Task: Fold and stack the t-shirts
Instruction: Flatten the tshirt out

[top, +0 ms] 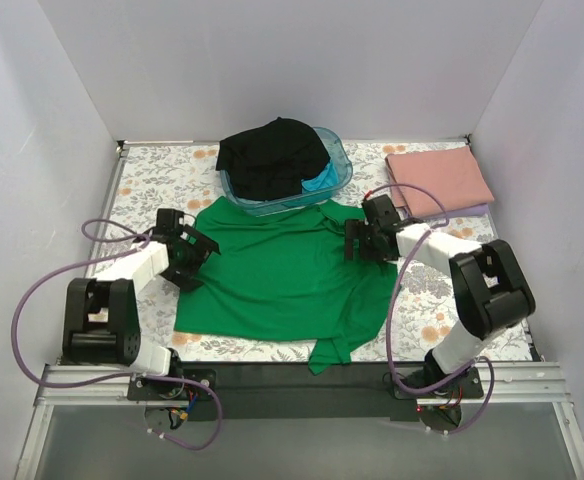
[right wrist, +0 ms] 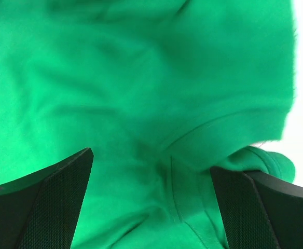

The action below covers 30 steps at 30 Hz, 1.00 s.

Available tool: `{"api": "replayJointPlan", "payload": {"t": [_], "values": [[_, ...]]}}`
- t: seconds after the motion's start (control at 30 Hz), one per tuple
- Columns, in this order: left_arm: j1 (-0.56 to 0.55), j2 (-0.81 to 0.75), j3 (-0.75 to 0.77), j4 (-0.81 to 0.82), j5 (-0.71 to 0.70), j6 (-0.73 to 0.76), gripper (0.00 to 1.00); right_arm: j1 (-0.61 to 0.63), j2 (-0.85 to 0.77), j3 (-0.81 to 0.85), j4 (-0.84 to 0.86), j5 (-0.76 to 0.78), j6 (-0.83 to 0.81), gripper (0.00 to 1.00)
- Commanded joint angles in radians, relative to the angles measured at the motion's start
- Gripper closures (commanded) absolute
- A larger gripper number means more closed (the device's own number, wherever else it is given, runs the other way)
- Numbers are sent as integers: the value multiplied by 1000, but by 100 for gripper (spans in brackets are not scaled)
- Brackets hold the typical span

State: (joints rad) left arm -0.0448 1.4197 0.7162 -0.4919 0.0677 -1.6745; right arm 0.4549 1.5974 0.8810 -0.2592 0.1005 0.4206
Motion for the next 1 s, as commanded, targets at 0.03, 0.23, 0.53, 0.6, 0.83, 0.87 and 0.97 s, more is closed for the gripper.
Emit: {"api": "replayJointPlan", "payload": {"t": [0.03, 0.23, 0.53, 0.6, 0.83, 0.87, 0.97], "values": [[5, 188, 58, 61, -173, 12, 2, -91, 104, 133, -2, 109, -155, 2], [11, 338, 219, 49, -169, 22, 2, -147, 222, 363, 0, 166, -360, 2], [13, 115, 206, -8, -94, 24, 2, -119, -120, 187, -61, -80, -238, 2], [11, 33, 177, -43, -109, 3, 2, -88, -250, 35, -67, -93, -178, 2], [19, -332, -10, -252, -187, -120, 2, 270, -451, -247, -106, -46, 41, 2], [20, -375, -39, -257, -181, -122, 2, 292, -452, -263, -107, -35, 53, 2], [23, -475, -122, -293, -163, -131, 2, 330, -412, -277, -112, 1, 79, 12]]}}
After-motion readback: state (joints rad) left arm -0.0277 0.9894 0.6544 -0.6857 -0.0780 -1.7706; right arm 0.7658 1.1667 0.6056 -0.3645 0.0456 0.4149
